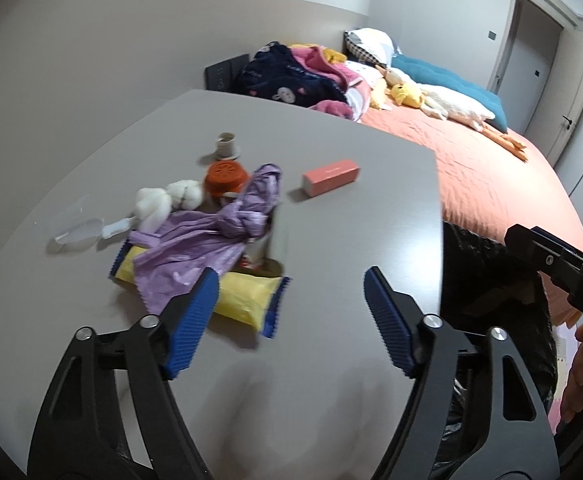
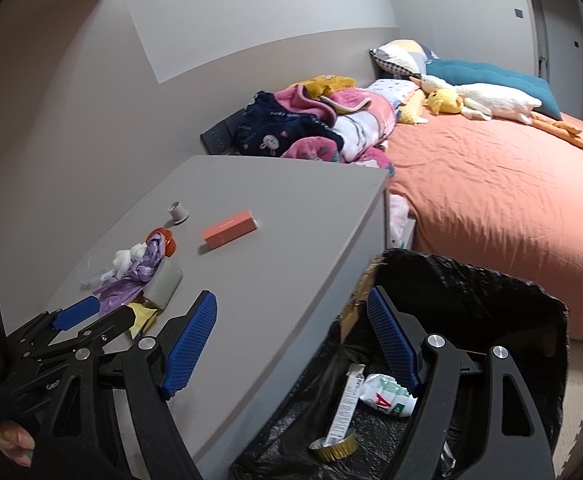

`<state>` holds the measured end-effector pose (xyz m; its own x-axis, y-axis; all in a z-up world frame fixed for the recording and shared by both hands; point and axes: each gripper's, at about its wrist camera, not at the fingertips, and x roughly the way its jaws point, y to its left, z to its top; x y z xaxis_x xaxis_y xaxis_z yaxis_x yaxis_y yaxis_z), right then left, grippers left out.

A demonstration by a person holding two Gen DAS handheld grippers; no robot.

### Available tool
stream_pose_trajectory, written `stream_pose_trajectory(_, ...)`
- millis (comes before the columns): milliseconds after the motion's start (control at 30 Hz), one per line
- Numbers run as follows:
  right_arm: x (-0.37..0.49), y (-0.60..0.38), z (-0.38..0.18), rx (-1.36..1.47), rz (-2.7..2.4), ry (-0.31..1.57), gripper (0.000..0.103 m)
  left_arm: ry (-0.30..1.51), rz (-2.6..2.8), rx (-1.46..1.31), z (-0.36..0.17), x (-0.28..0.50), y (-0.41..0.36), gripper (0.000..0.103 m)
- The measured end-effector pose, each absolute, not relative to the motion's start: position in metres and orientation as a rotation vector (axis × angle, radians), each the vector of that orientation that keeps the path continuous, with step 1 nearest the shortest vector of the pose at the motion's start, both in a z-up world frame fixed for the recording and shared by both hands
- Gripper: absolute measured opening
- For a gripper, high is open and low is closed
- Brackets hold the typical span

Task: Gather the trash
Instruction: 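Move both tools back over the remaining trash on the table, then grasp the purple plastic bag bundle with the left tool while the right tool approaches the pink box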

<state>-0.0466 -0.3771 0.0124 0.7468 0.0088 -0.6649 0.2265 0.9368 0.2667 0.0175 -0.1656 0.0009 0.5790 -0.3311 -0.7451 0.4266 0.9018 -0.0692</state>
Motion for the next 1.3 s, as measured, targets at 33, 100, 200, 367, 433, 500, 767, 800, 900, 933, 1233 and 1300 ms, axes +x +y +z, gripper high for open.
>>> stream_pose_trajectory(33,-0.044,-0.375,0.012,0.344,-0.118,0.723,0.078,0.848,-0.438,0.122,0.000,0.021,-0.163,0.068)
stream_pose_trajectory(100,-0.037,-0.371,0.010,0.342,-0.109,0.729,0.078,0.850,-0.425,0.123,-0.002,0.027,-0.158,0.065)
stream_pose_trajectory(200,-0.027,-0.365,0.008,0.337,-0.096,0.739,0.078,0.853,-0.417,0.130,-0.005,0.035,-0.153,0.062)
stream_pose_trajectory(367,-0.007,-0.357,0.003,0.331,-0.083,0.755,0.078,0.855,-0.407,0.143,-0.008,0.050,-0.151,0.061)
stream_pose_trajectory(433,0.001,-0.355,0.000,0.328,-0.077,0.761,0.078,0.859,-0.404,0.141,-0.010,0.058,-0.149,0.061)
stream_pose_trajectory(500,0.008,-0.353,-0.003,0.326,-0.073,0.766,0.078,0.860,-0.403,0.141,-0.012,0.064,-0.149,0.061)
stream_pose_trajectory(767,0.044,-0.344,-0.015,0.338,-0.058,0.797,0.078,0.881,-0.410,0.154,-0.023,0.089,-0.149,0.057)
stream_pose_trajectory(800,0.047,-0.343,-0.017,0.341,-0.058,0.802,0.078,0.884,-0.412,0.155,-0.024,0.091,-0.149,0.056)
stream_pose_trajectory(900,0.059,-0.341,-0.021,0.352,-0.056,0.815,0.078,0.891,-0.421,0.165,-0.028,0.098,-0.150,0.056)
stream_pose_trajectory(933,0.062,-0.340,-0.022,0.356,-0.056,0.817,0.078,0.893,-0.425,0.168,-0.029,0.099,-0.150,0.056)
stream_pose_trajectory(1233,0.094,-0.334,-0.033,0.414,-0.059,0.856,0.078,0.907,-0.476,0.160,-0.038,0.109,-0.149,0.031)
stream_pose_trajectory(1300,0.100,-0.333,-0.035,0.424,-0.065,0.864,0.078,0.898,-0.475,0.146,-0.038,0.109,-0.147,0.023)
